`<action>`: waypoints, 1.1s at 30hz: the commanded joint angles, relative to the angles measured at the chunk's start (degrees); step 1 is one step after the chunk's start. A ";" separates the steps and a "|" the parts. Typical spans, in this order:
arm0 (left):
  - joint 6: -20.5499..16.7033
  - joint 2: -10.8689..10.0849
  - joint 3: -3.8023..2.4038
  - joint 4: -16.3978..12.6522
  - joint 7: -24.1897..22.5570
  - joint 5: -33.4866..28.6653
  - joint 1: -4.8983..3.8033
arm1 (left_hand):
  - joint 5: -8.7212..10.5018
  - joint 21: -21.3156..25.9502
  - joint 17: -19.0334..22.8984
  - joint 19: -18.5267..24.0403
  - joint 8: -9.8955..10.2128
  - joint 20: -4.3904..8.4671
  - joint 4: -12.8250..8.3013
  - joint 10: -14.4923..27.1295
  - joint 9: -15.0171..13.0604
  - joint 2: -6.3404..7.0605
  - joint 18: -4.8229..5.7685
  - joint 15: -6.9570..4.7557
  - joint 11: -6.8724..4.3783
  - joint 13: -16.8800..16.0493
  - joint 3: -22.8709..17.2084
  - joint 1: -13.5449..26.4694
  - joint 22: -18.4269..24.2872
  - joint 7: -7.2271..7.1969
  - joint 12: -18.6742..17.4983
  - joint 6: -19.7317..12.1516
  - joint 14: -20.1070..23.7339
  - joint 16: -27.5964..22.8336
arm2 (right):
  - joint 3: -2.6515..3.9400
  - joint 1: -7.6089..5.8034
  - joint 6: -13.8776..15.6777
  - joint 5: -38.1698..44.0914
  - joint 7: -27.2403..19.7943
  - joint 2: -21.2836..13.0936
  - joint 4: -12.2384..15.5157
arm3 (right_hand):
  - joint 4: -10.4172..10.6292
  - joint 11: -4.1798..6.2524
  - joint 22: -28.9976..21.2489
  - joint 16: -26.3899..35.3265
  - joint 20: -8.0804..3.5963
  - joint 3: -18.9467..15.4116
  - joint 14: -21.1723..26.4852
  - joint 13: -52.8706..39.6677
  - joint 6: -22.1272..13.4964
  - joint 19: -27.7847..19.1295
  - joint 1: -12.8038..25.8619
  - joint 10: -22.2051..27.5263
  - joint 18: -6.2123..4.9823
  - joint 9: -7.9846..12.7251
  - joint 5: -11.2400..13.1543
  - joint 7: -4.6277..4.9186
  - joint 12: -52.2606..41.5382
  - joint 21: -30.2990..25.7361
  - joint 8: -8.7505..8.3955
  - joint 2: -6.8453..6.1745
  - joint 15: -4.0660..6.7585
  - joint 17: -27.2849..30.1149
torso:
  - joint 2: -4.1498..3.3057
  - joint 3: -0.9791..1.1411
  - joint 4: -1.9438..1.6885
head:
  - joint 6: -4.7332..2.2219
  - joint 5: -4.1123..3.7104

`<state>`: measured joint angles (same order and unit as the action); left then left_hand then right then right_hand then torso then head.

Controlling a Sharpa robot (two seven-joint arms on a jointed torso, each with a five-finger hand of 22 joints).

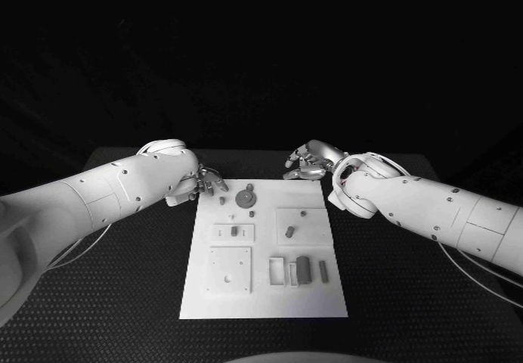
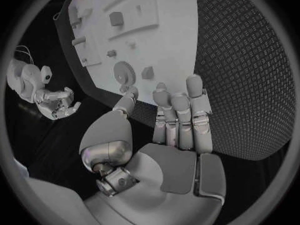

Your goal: Assemble the parts on the task board

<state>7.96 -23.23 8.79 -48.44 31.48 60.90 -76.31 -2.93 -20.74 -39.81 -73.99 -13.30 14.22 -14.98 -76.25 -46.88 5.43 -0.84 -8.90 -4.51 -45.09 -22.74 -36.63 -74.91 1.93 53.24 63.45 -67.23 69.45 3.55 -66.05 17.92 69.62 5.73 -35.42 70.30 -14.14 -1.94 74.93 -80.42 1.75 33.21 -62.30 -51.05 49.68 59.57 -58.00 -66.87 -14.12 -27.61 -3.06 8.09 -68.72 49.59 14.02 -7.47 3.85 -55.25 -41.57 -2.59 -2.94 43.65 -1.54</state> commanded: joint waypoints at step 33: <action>3.95 3.04 0.01 3.70 -2.06 1.84 1.90 | 0.14 0.47 0.27 0.32 0.38 0.09 -0.69 0.51 0.35 -1.34 -0.12 -0.19 0.30 -0.22 -0.49 -0.53 -0.97 0.32 0.71 -0.33 0.64 0.65 | 0.03 0.01 -0.18 0.01 -0.24 0.40 -0.04 | 0.06 -0.01 0.16 0.24 0.19 -0.23 0.26 0.14 -0.13 -0.33 0.11 0.55 -0.88 0.11 0.03 0.40 0.07 -0.39 -0.21 0.20 0.25 0.08 | 0.13 0.02 -0.05 | 0.68 0.18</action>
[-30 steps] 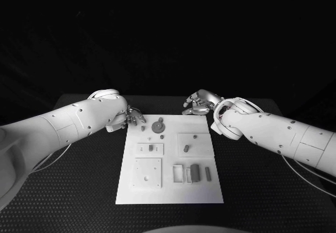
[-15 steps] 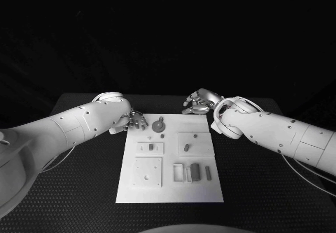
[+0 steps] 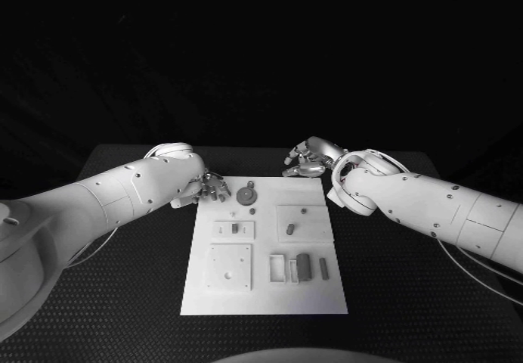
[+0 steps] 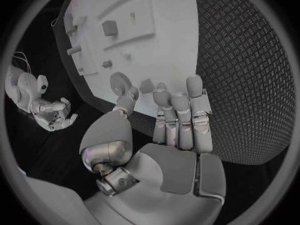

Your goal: Assemble the parts on the task board

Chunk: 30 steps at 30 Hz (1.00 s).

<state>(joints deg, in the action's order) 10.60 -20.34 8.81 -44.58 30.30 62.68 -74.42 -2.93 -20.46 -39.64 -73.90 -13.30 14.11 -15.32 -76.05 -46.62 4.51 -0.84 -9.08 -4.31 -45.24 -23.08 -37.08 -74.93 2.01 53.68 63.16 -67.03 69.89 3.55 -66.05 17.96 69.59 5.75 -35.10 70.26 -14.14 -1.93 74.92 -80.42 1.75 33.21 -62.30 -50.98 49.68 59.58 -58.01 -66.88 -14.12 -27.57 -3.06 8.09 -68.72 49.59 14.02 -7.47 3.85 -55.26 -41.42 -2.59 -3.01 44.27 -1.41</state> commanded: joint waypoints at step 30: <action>1.14 -0.35 -0.03 -0.62 -1.02 -2.71 0.02 | 0.15 -0.03 0.86 -0.08 0.30 0.12 -0.98 0.31 0.48 -2.61 0.23 0.13 0.25 0.09 -3.93 -6.81 -1.15 0.40 0.58 0.03 0.50 0.76 | 0.02 0.02 -0.10 -1.66 -1.11 0.55 -0.98 | -0.57 -1.01 -2.44 10.14 3.23 0.95 6.42 7.11 -2.12 -7.96 0.33 7.10 0.06 0.26 0.04 1.35 9.61 -7.53 -0.85 0.13 -0.99 6.36 | -0.01 0.01 0.01 | 0.32 0.20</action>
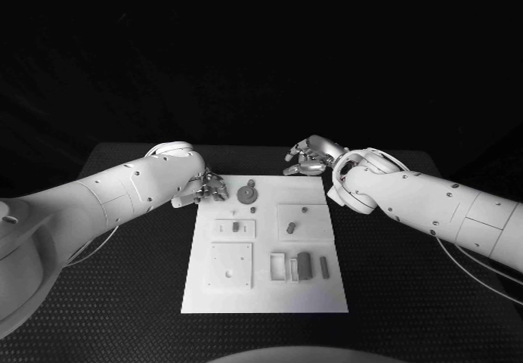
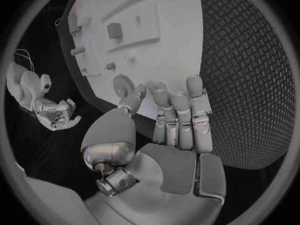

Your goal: Assemble the parts on the task board

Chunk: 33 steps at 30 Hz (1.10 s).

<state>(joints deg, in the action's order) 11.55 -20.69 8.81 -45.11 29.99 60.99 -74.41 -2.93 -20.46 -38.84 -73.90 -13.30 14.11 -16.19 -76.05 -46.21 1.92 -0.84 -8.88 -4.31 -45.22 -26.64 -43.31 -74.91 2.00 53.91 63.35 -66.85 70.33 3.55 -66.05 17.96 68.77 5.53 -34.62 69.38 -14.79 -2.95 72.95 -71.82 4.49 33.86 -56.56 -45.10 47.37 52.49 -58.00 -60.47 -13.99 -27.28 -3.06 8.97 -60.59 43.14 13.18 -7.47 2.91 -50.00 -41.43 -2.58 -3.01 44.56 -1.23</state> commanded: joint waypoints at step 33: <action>0.81 -0.84 -0.19 -0.03 -0.75 -5.74 0.00 | 0.16 0.03 0.68 0.13 0.27 0.11 0.93 0.52 0.27 2.44 0.37 0.00 0.38 0.31 0.91 -0.19 -1.09 0.53 0.38 -0.41 0.58 0.55 | 0.02 0.02 -0.37 -3.03 -1.60 0.58 -1.64 | -0.62 -2.89 -7.55 26.28 6.27 0.65 8.43 22.65 -1.81 -14.06 0.34 5.61 1.70 -0.05 0.04 2.82 25.09 -17.34 0.90 0.06 -8.32 14.55 | -0.02 0.02 0.02 | 0.25 -0.05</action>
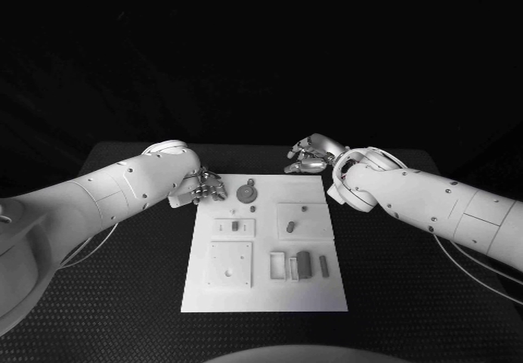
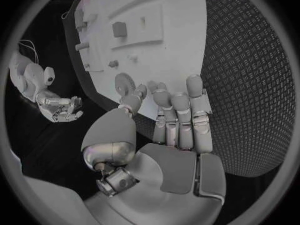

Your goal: Assemble the parts on the task board

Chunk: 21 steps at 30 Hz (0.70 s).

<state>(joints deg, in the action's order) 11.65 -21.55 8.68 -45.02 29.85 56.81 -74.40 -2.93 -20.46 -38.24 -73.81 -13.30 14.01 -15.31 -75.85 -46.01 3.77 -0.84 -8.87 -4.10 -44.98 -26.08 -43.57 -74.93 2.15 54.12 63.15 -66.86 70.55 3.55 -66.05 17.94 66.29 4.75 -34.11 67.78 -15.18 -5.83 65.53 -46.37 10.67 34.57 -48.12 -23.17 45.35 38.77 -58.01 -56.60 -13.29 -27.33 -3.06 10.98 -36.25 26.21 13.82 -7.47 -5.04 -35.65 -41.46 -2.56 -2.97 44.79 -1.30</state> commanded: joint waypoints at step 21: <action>0.60 -0.69 -0.18 -0.26 -0.55 -2.07 -0.01 | 0.15 0.03 0.27 -0.01 0.17 0.30 -0.51 0.33 0.10 0.69 0.30 -0.09 0.11 0.13 -0.17 -0.99 -1.10 0.32 0.25 -0.16 0.63 0.50 | 0.03 0.02 -0.11 -0.71 -1.00 0.15 -0.16 | -0.28 -0.76 -0.30 6.65 0.99 -0.78 1.69 4.92 -0.32 -3.35 -0.43 1.57 1.59 0.40 0.06 1.10 5.01 -3.60 0.69 0.08 -2.13 1.08 | 0.00 -0.01 -0.02 | 0.13 -0.07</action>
<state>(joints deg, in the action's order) 11.72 -22.27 8.56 -45.14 29.84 55.47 -74.40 -2.93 -20.45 -38.05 -73.71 -13.30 13.91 -15.58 -75.85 -45.96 4.54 -0.84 -9.09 -4.10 -44.93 -26.35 -44.11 -74.92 2.22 54.12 62.91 -66.62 70.78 3.55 -66.05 17.96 65.67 4.40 -34.02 67.61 -15.48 -6.14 65.15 -39.98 11.78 34.23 -46.57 -18.31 45.05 35.82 -58.00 -56.29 -12.43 -27.02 -3.06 11.28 -31.48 22.96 14.14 -7.47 -6.77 -34.64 -41.46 -2.56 -2.97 44.93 -1.35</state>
